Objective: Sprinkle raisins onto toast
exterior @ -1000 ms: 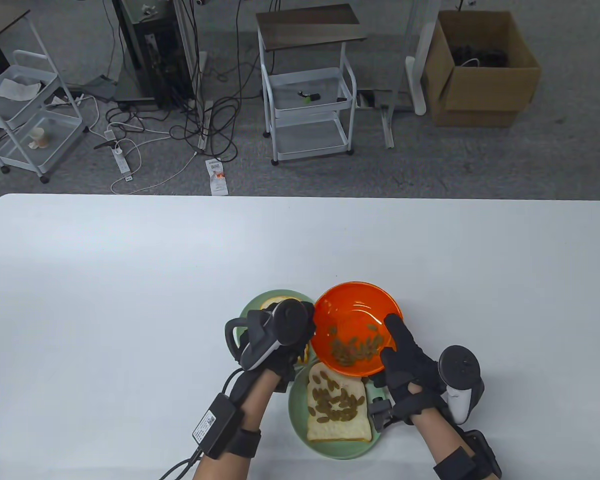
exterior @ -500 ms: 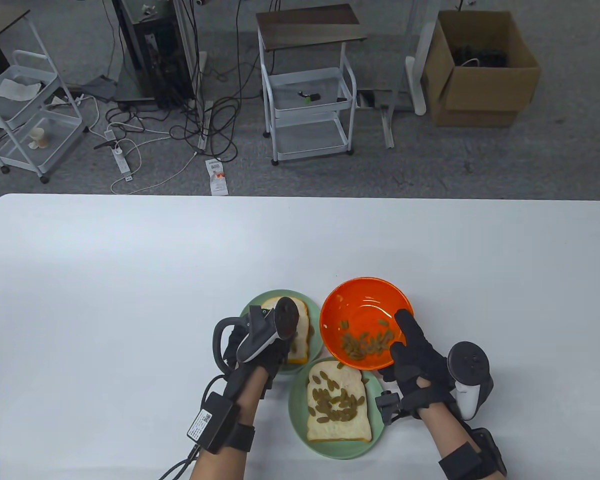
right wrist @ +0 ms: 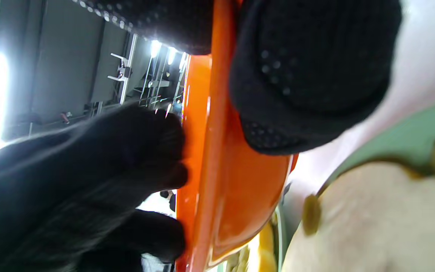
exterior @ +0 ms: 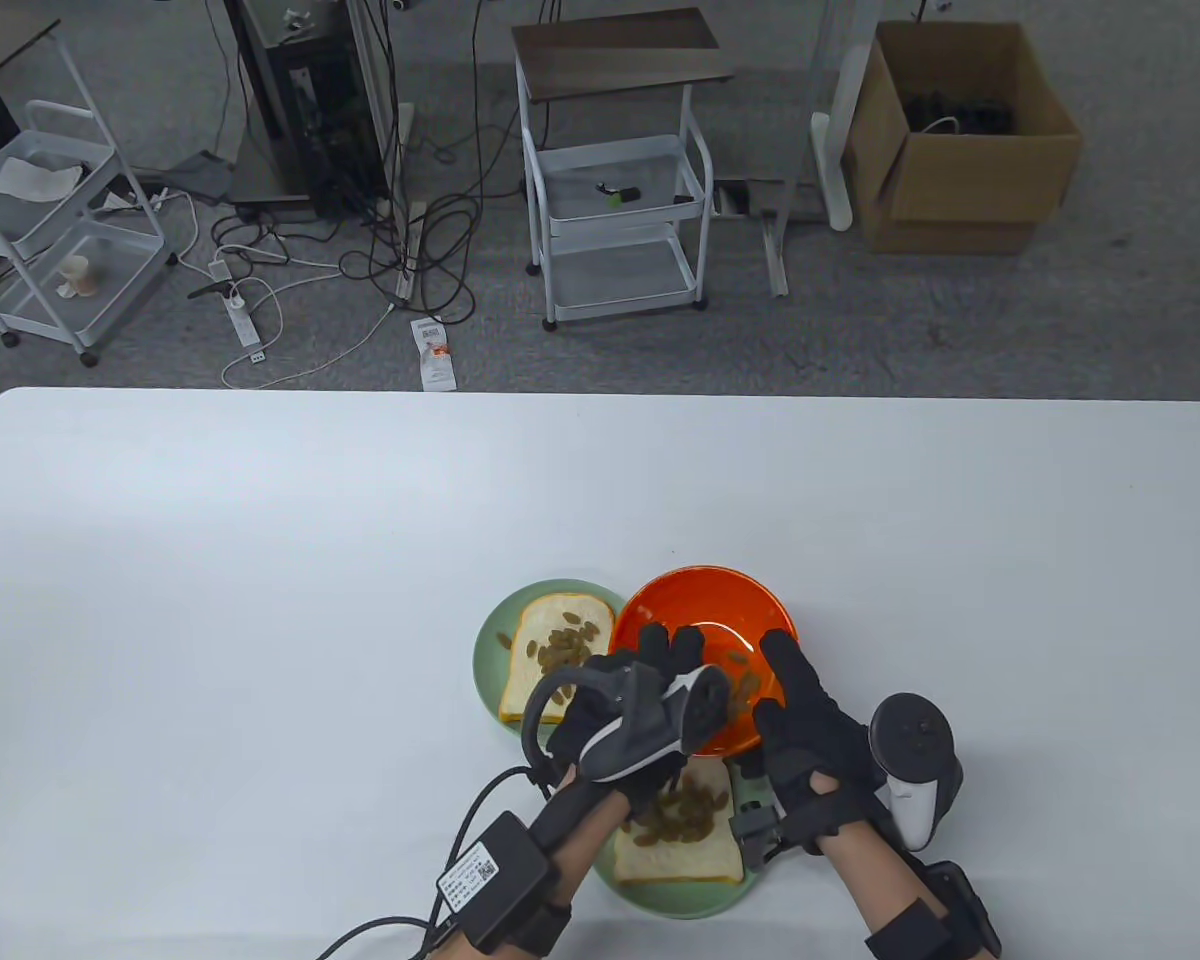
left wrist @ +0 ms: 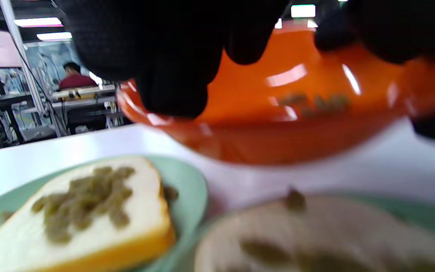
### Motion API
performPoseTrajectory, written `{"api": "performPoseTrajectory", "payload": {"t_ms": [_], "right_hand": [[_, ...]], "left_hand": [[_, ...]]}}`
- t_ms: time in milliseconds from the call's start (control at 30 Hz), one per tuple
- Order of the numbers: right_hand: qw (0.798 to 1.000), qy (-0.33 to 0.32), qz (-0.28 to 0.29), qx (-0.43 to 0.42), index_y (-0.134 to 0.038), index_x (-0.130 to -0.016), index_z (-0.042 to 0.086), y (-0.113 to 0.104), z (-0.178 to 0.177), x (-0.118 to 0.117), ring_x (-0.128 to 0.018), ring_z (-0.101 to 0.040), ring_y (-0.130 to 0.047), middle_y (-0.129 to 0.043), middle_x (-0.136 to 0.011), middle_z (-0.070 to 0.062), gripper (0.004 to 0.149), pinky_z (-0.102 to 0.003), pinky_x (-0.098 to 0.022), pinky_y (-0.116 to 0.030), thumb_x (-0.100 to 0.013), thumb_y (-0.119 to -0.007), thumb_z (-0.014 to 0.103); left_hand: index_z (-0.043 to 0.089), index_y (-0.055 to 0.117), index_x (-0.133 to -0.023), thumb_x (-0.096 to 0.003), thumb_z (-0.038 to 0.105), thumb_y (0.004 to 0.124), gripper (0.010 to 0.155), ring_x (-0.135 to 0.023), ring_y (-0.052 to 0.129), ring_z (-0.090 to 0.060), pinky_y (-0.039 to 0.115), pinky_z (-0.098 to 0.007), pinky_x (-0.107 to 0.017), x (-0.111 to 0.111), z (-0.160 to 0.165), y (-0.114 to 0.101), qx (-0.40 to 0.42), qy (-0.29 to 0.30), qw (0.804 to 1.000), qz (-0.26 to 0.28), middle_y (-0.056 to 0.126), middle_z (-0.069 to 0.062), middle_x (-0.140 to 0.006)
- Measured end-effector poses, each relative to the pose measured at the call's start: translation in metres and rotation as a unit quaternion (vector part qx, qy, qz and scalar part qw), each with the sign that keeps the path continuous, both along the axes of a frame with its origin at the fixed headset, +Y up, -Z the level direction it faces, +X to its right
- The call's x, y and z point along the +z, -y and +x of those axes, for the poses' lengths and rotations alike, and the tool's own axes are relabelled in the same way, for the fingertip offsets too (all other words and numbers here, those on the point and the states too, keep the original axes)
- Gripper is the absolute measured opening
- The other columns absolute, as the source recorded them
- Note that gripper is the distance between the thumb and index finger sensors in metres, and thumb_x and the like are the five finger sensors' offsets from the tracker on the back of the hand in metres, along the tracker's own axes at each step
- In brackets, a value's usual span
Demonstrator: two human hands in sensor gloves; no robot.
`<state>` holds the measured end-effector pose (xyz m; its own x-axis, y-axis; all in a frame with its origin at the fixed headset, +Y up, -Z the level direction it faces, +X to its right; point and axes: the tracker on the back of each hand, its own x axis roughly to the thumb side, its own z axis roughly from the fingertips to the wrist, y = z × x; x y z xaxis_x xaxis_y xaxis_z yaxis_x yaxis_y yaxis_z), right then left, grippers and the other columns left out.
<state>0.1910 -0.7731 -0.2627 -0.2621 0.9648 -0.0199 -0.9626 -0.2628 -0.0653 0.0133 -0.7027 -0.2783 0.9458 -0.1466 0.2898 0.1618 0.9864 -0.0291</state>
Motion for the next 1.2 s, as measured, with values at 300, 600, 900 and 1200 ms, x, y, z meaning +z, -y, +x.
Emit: {"api": "performPoseTrajectory", "payload": {"t_ms": [300, 600, 900, 1200], "right_hand": [[1.0, -0.008, 0.004, -0.015, -0.066, -0.103, 0.012, -0.006, -0.011, 0.011, -0.017, -0.04, -0.105, -0.066, -0.093, -0.043, 0.06, -0.03, -0.005, -0.098, -0.044, -0.079, 0.011], [1.0, -0.007, -0.002, -0.02, -0.068, -0.102, 0.013, -0.006, -0.01, 0.009, -0.016, -0.04, -0.104, -0.067, -0.093, -0.042, 0.059, -0.03, -0.004, -0.097, -0.044, -0.079, 0.011], [1.0, -0.01, -0.003, -0.003, -0.063, -0.105, 0.012, -0.004, -0.009, 0.006, -0.021, -0.037, -0.106, -0.065, -0.095, -0.042, 0.061, -0.029, -0.008, -0.098, -0.046, -0.079, 0.012], [0.999, 0.035, -0.004, 0.007, -0.063, -0.105, 0.013, 0.0, 0.012, -0.005, -0.022, -0.038, -0.106, -0.064, -0.095, -0.042, 0.061, -0.03, -0.009, -0.098, -0.046, -0.08, 0.013]], "left_hand": [[0.037, 0.07, -0.105, -0.0414, 0.06, 0.088, 0.07, -0.054, 0.111, -0.01, 0.097, -0.024, -0.042, 0.001, 0.01, 0.011, -0.025, -0.032, 0.999, -0.012, 0.086, -0.001, -0.099], [0.039, 0.095, -0.079, -0.0337, 0.05, 0.104, 0.047, -0.038, 0.115, -0.009, 0.101, -0.02, -0.031, -0.001, 0.012, 0.014, 0.02, 0.003, 0.998, 0.051, 0.105, 0.007, -0.067], [0.039, 0.1, -0.07, -0.0297, 0.049, 0.107, 0.043, -0.032, 0.116, -0.007, 0.103, -0.018, -0.027, -0.008, -0.009, 0.009, 0.093, 0.004, 0.993, 0.077, 0.108, 0.009, -0.059], [0.039, 0.098, -0.074, -0.0324, 0.049, 0.106, 0.043, -0.036, 0.116, -0.007, 0.102, -0.019, -0.03, -0.033, -0.08, -0.011, 0.204, -0.091, 0.971, 0.09, 0.107, 0.009, -0.063]]}}
